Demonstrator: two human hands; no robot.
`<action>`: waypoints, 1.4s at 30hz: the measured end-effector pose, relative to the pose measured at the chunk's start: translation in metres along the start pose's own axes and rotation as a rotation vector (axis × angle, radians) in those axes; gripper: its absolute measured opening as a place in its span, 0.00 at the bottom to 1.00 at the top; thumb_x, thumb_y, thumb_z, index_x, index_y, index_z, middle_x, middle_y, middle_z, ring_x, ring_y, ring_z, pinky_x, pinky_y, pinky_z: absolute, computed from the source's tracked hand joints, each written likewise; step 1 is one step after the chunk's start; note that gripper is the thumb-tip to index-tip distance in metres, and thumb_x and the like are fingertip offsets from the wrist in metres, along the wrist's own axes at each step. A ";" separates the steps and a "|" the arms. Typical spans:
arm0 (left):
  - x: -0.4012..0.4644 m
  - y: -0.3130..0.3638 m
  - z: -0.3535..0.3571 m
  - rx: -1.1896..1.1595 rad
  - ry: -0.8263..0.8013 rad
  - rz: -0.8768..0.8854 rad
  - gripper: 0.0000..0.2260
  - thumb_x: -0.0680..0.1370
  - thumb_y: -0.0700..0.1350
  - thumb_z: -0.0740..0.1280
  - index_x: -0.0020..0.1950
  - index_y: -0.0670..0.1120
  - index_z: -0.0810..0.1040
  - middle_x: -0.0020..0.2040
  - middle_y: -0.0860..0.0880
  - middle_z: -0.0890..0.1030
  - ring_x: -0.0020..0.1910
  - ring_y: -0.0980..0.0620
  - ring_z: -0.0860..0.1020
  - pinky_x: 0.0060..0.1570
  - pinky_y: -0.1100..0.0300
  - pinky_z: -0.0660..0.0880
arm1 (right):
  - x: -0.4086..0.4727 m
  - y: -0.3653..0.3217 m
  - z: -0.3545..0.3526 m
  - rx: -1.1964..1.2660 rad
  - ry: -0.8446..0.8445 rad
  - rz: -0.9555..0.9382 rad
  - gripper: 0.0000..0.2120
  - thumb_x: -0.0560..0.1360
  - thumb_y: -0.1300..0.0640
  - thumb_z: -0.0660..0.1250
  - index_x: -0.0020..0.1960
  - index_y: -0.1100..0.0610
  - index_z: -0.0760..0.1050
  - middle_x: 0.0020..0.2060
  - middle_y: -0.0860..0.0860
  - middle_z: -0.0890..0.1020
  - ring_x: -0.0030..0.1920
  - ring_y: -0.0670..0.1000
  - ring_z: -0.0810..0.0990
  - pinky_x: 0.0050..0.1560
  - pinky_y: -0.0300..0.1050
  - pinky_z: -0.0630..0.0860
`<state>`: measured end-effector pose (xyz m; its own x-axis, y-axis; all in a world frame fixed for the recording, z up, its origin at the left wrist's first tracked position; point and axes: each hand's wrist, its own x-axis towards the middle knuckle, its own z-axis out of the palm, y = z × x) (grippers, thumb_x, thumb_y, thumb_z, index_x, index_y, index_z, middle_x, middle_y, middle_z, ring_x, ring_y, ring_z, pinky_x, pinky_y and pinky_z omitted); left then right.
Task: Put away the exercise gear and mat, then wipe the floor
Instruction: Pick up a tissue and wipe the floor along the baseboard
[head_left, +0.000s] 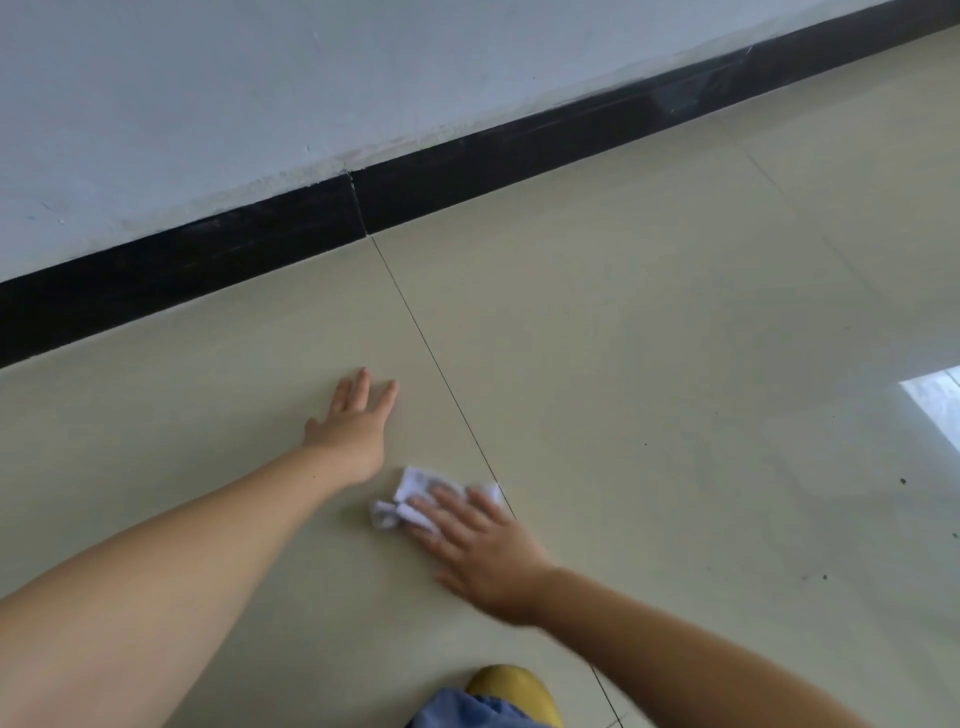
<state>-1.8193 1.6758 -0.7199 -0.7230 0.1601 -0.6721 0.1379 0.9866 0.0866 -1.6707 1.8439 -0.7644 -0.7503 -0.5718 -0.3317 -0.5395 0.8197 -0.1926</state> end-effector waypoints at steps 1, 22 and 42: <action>0.000 0.000 -0.001 0.003 -0.007 0.002 0.37 0.75 0.32 0.52 0.77 0.57 0.41 0.77 0.52 0.33 0.77 0.49 0.38 0.71 0.39 0.55 | -0.004 0.027 -0.004 -0.013 -0.007 0.029 0.30 0.76 0.45 0.54 0.75 0.54 0.58 0.73 0.52 0.65 0.73 0.56 0.64 0.68 0.54 0.58; 0.029 0.060 -0.009 -0.034 0.349 0.089 0.26 0.80 0.43 0.55 0.77 0.47 0.52 0.78 0.43 0.49 0.77 0.47 0.48 0.72 0.46 0.53 | -0.055 0.181 -0.018 0.015 0.112 0.223 0.28 0.81 0.42 0.37 0.77 0.53 0.54 0.76 0.49 0.55 0.76 0.55 0.55 0.72 0.57 0.55; 0.113 0.153 -0.043 -0.025 0.003 0.086 0.54 0.69 0.72 0.61 0.72 0.50 0.24 0.70 0.48 0.21 0.71 0.48 0.25 0.69 0.41 0.31 | 0.000 0.416 -0.089 0.270 0.319 0.922 0.26 0.81 0.49 0.46 0.78 0.49 0.48 0.78 0.51 0.48 0.77 0.54 0.47 0.74 0.56 0.50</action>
<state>-1.9088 1.8462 -0.7506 -0.7113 0.2444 -0.6591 0.1826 0.9697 0.1625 -1.9288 2.1815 -0.7620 -0.9190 0.3383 -0.2023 0.3771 0.9040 -0.2014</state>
